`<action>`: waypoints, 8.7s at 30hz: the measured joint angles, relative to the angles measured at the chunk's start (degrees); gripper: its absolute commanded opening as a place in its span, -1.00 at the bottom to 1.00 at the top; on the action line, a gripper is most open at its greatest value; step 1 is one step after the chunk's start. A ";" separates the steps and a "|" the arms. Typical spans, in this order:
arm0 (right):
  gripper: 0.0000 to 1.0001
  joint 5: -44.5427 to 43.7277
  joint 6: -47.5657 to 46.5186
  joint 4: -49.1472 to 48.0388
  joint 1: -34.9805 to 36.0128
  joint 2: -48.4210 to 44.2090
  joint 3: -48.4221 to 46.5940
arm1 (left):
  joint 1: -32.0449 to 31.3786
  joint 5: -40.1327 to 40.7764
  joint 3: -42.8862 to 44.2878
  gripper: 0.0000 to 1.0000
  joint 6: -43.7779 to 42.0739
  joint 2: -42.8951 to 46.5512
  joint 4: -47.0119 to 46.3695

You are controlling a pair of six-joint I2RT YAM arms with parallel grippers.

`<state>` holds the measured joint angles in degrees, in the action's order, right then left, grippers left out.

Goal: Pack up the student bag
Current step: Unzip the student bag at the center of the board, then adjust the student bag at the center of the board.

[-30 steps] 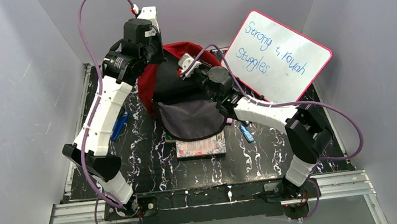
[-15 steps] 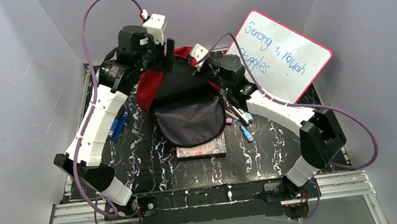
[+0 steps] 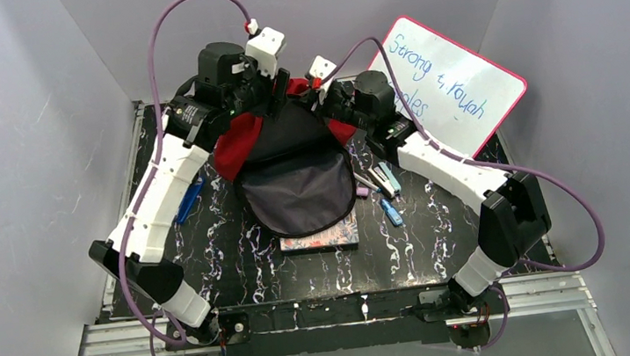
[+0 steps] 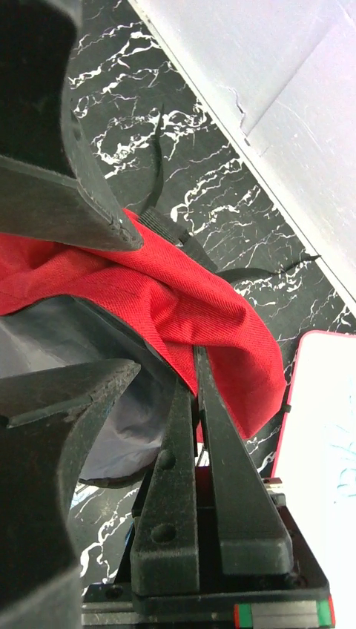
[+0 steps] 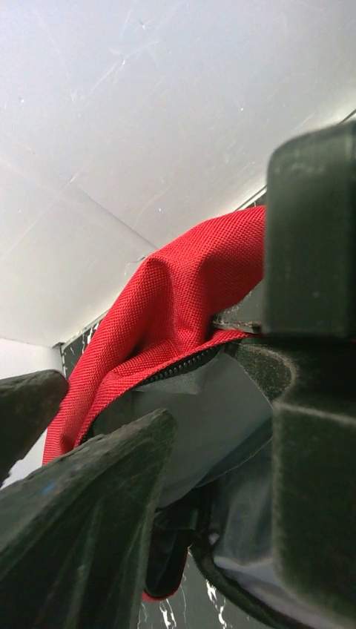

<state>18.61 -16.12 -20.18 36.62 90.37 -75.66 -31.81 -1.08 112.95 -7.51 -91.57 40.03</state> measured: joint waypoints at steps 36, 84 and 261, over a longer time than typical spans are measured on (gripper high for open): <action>0.05 -4.22 13.49 4.98 -3.30 -9.51 3.93 | -2.80 23.67 5.31 -1.00 1.44 -9.09 -1.81; 0.63 -13.20 45.55 41.70 -3.30 -21.20 22.64 | 14.45 15.26 20.74 -1.00 24.04 -16.68 5.22; -0.65 -9.29 22.51 47.54 -13.97 42.12 -38.47 | 21.38 13.70 -44.04 -1.00 26.77 8.26 -11.41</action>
<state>9.32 6.39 27.35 22.65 132.49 -114.13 -10.44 12.62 68.90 19.27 -83.31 28.62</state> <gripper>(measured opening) 0.227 0.015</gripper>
